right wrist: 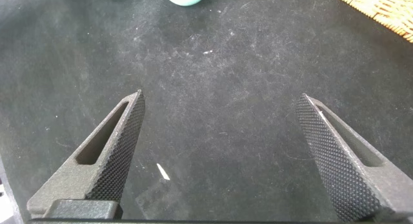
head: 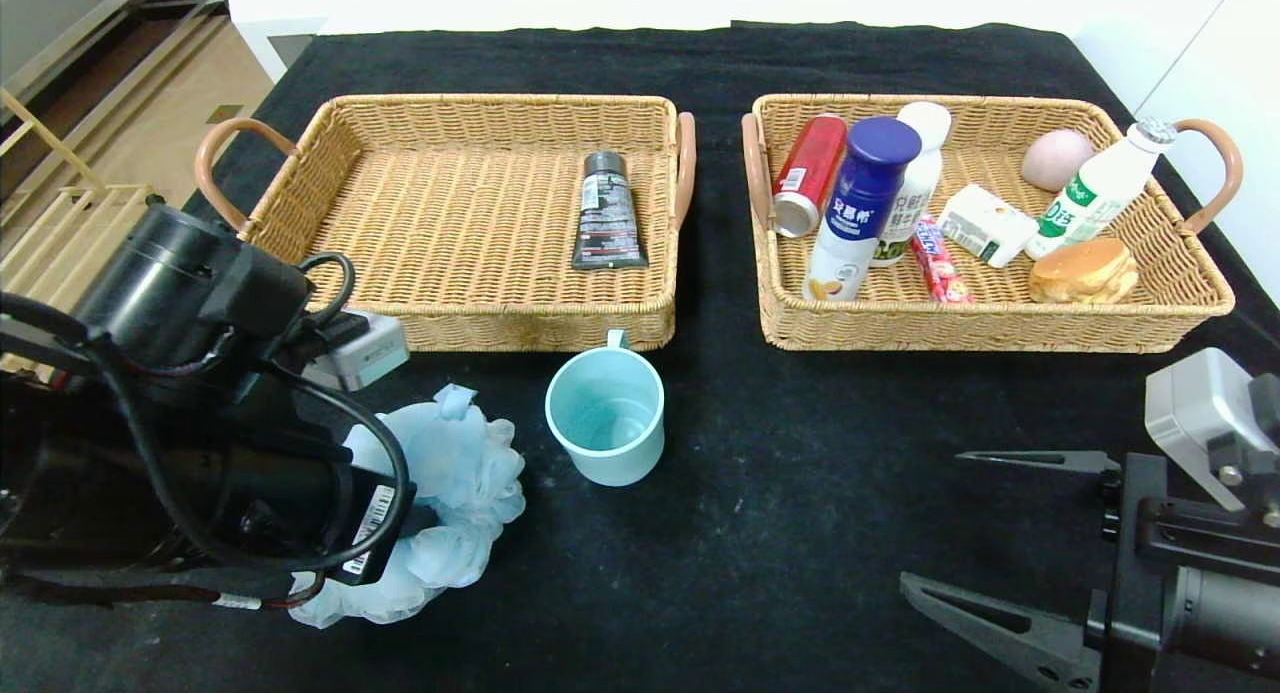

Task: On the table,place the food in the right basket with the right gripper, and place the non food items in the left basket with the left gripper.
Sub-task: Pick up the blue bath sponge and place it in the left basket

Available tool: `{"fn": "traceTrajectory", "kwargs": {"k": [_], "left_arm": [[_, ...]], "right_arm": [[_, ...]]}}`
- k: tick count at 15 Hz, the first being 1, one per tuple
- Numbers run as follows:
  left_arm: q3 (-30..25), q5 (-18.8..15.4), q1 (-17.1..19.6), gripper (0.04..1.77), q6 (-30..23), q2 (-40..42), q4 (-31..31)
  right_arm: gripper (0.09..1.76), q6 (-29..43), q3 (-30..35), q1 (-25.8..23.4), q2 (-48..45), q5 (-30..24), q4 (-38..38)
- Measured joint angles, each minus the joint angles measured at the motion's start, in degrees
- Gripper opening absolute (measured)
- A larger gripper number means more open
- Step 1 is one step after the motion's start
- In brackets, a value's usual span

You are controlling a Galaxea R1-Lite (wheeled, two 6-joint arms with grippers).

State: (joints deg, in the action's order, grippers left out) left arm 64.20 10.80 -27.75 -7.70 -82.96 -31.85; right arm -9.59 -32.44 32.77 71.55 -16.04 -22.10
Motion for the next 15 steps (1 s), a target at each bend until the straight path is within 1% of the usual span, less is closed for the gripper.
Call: {"fn": "traceTrajectory", "kwargs": {"k": [3, 5, 7, 12, 15], "left_arm": [[2.0, -0.6, 0.0, 0.5, 0.3, 3.9, -0.7], [3.8, -0.6, 0.0, 0.36, 0.3, 6.6, -3.8], [5.3, -0.6, 0.3, 0.32, 0.3, 8.6, -5.2], [8.9, -0.6, 1.5, 0.29, 0.3, 10.9, -4.8], [12.6, -0.7, 4.8, 0.28, 0.1, 10.3, -2.2]], "right_arm": [[1.71, 0.0, 0.0, 0.1, 0.0, 0.0, 0.0], [1.71, 0.0, 0.0, 0.1, 0.0, 0.0, 0.0], [1.71, -0.1, 0.2, 0.2, 0.1, 0.0, 0.0], [1.71, -0.1, 0.2, 0.1, 0.5, 0.1, 0.0], [1.71, -0.2, 0.2, 0.0, 0.9, 0.1, 0.0]]}}
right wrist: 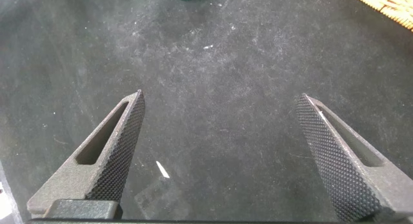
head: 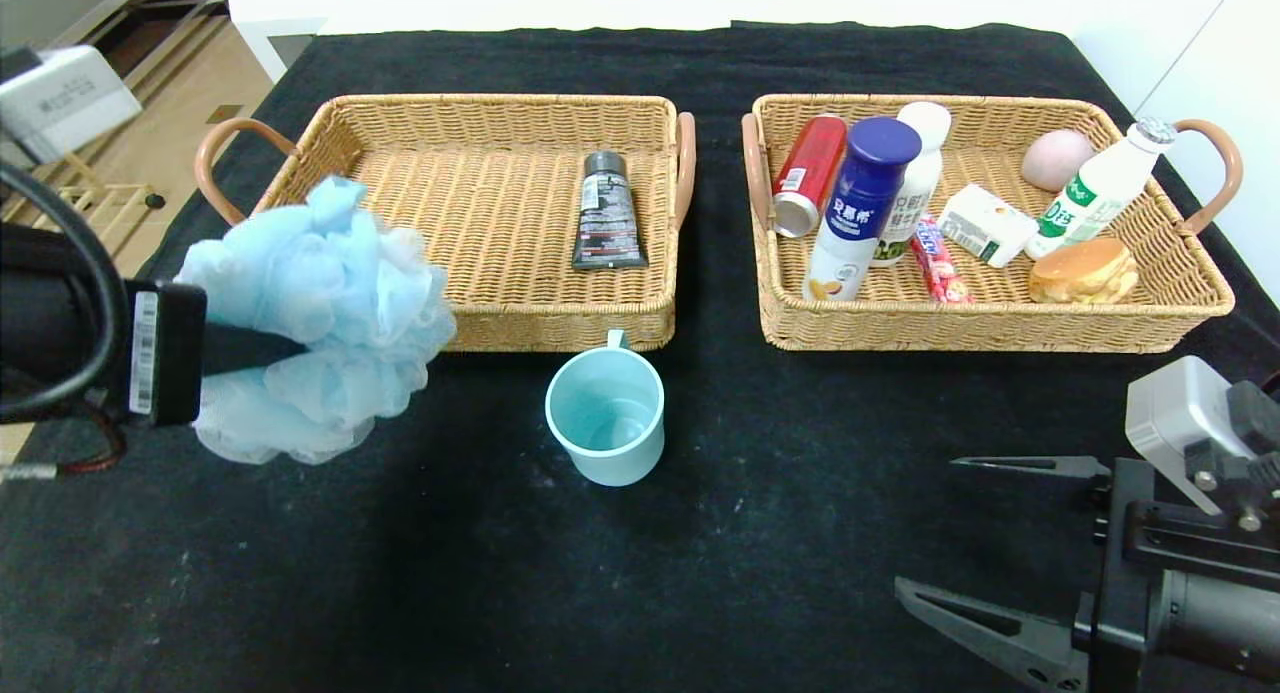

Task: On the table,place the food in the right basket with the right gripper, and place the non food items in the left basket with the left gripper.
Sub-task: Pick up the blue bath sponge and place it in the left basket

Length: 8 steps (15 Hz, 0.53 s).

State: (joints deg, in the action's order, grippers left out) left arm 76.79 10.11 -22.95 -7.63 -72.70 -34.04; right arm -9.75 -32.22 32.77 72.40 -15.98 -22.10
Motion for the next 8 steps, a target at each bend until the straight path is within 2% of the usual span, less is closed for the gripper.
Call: {"fn": "traceTrajectory", "kwargs": {"k": [4, 8], "left_arm": [[1.3, -0.6, 4.3, 0.27, 1.7, -2.1, 7.8], [3.2, -0.8, 6.1, 0.27, 2.0, -5.9, 15.5]], "right_arm": [[1.71, 0.0, 0.0, 0.0, 0.0, 0.1, -0.1], [1.71, 0.0, 0.0, -0.1, -0.2, 0.1, -0.1]]}}
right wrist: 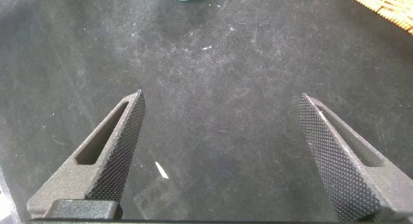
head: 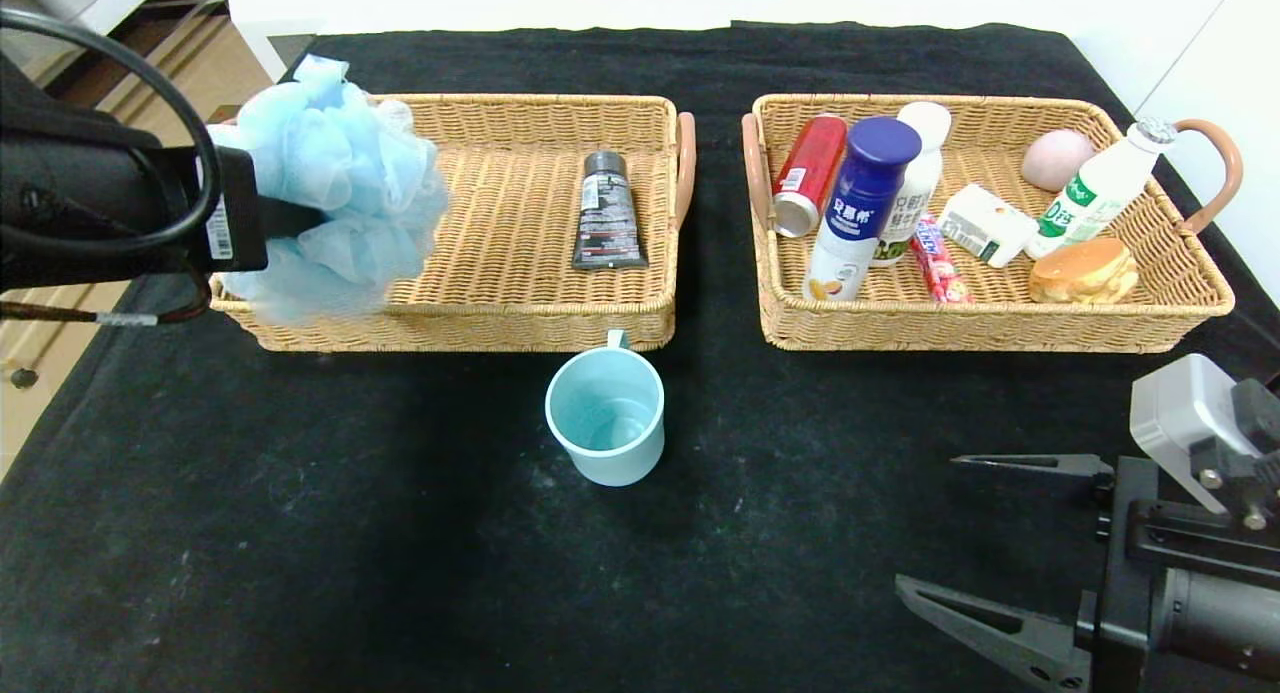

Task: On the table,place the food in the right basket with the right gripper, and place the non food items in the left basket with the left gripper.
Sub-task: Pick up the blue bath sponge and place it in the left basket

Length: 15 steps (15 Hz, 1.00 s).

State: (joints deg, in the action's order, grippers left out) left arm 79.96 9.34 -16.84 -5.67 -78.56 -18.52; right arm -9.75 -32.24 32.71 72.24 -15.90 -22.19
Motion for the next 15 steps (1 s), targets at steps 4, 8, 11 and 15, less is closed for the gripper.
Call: {"fn": "traceTrajectory", "kwargs": {"k": [4, 8, 11, 15], "left_arm": [[3.0, 0.4, 3.3, 0.27, -0.3, -5.4, 6.7], [4.2, -0.1, 5.7, 0.26, 0.3, -9.7, 13.1], [5.3, -0.1, 5.5, 0.26, 0.8, -12.2, 14.0], [7.9, -0.1, 5.7, 0.26, 0.8, -15.3, 16.0]], "right_arm": [[1.71, 0.0, -0.1, -0.3, -0.2, -0.1, 0.0], [1.71, -0.5, -0.1, -0.3, -0.5, -0.1, 0.0], [1.71, -0.7, 0.1, -0.3, -0.5, -0.1, 0.0], [1.71, -0.7, 0.1, -0.4, -0.4, -0.1, 0.0]]}}
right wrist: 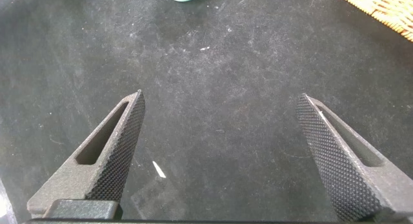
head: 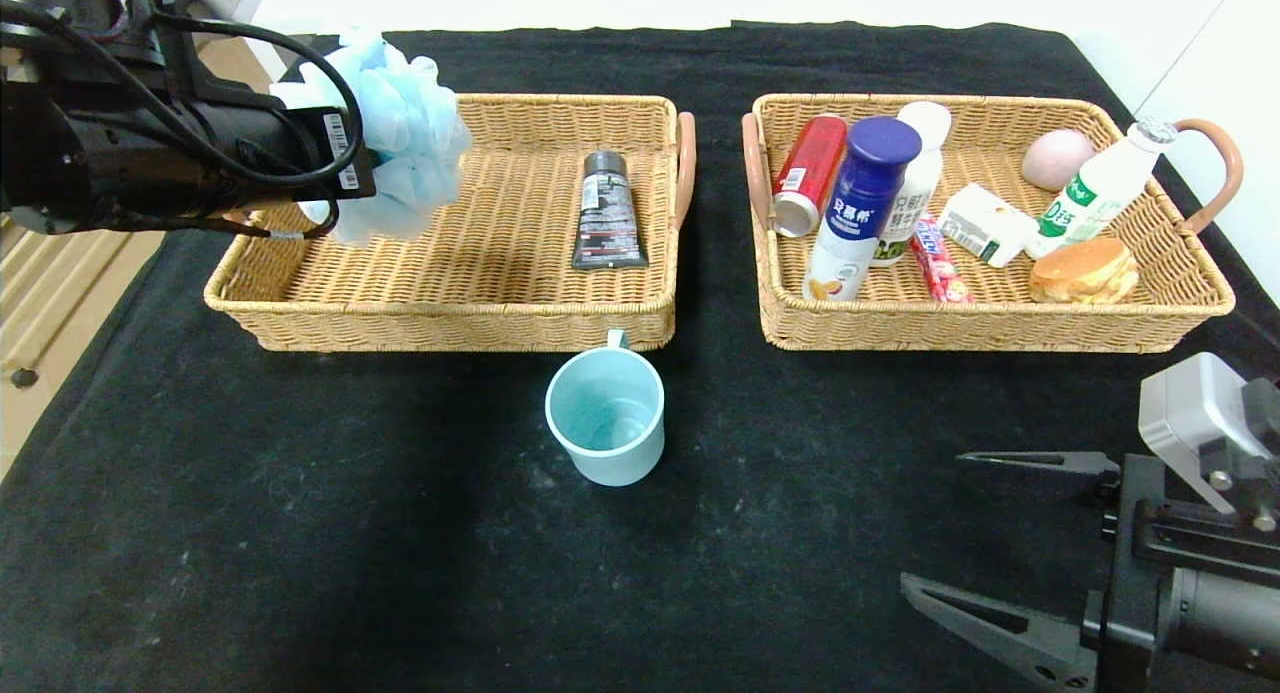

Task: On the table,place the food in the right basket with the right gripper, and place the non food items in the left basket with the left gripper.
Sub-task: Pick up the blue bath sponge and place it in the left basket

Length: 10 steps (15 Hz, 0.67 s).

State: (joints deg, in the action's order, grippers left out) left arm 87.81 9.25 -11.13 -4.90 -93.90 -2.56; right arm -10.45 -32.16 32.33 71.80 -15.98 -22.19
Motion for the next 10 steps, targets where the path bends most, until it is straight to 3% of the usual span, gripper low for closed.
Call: {"fn": "traceTrajectory", "kwargs": {"k": [6, 10], "left_arm": [[1.4, 0.1, 0.0, 0.25, 0.1, -3.4, 3.2], [1.2, 0.3, -0.1, 0.8, 0.0, -4.0, 3.2]], "right_arm": [[1.71, 0.0, -0.1, -0.3, 0.0, 0.0, 0.0], [1.71, 0.0, -0.2, -0.4, 0.0, 0.0, 0.0]]}}
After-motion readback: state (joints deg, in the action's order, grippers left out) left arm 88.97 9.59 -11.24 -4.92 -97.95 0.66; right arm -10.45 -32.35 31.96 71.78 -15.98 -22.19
